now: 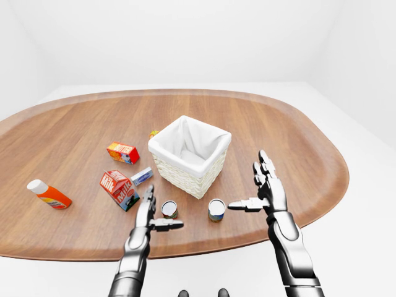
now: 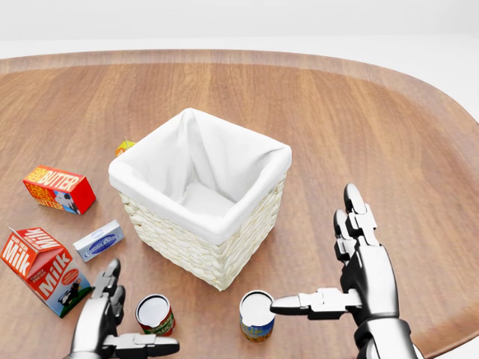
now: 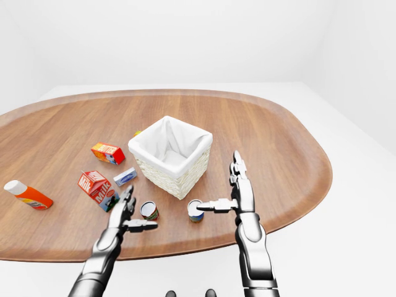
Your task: Pick up the tomato sauce, and put it in the basket.
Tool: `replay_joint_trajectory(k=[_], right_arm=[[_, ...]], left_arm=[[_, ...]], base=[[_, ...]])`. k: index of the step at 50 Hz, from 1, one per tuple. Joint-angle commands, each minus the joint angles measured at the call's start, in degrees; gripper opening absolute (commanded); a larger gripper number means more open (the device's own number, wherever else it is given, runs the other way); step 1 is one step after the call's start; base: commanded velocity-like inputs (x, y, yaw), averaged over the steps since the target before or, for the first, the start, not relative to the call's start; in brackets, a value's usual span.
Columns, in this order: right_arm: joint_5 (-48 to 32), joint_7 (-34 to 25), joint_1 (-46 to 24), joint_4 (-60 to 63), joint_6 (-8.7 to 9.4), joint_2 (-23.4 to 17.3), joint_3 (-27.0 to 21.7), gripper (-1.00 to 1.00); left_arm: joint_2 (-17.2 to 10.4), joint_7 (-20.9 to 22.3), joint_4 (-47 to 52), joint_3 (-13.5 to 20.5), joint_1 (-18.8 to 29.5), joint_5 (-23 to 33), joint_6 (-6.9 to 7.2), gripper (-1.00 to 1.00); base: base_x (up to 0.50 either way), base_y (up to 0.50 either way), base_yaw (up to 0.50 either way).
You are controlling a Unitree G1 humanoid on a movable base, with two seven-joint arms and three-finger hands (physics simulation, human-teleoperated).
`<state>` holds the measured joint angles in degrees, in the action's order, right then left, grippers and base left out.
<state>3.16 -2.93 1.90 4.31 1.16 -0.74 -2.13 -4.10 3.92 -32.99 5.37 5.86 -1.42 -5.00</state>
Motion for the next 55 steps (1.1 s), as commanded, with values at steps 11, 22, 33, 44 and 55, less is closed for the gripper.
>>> replay_joint_trajectory(k=[11,22,33,44,55], right_arm=[[0.1,0.0,-0.2,-0.3,-0.14,-0.1,-0.1,1.00],[0.1,-0.1,-0.4,-1.3,-0.79,-0.1,-0.2,1.00],[0.0,0.0,0.1,-0.2,-0.09,0.0,0.1,1.00],[-0.1,0.0,-0.3,-1.3,-0.69,0.0,0.0,1.00],[0.0,0.0,-0.5,-1.7,-0.96,0.0,0.0,1.00]], left_arm=[[-0.6,-1.4,-8.0,0.0,3.5,0.2,0.00,1.00],[-0.5,-1.4,-7.0,-0.2,3.7,0.0,0.00,1.00],[-0.5,-1.6,-6.8,-0.2,3.9,0.0,0.00,1.00],[-0.5,-1.9,-8.0,-0.2,4.5,0.2,0.00,1.00],[-0.4,-2.5,-11.3,-0.3,7.0,0.0,0.00,1.00]], base=[[0.00,0.00,0.00],[0.00,0.00,0.00],[0.00,0.00,0.00],[0.00,0.00,0.00],[0.00,0.00,0.00]])
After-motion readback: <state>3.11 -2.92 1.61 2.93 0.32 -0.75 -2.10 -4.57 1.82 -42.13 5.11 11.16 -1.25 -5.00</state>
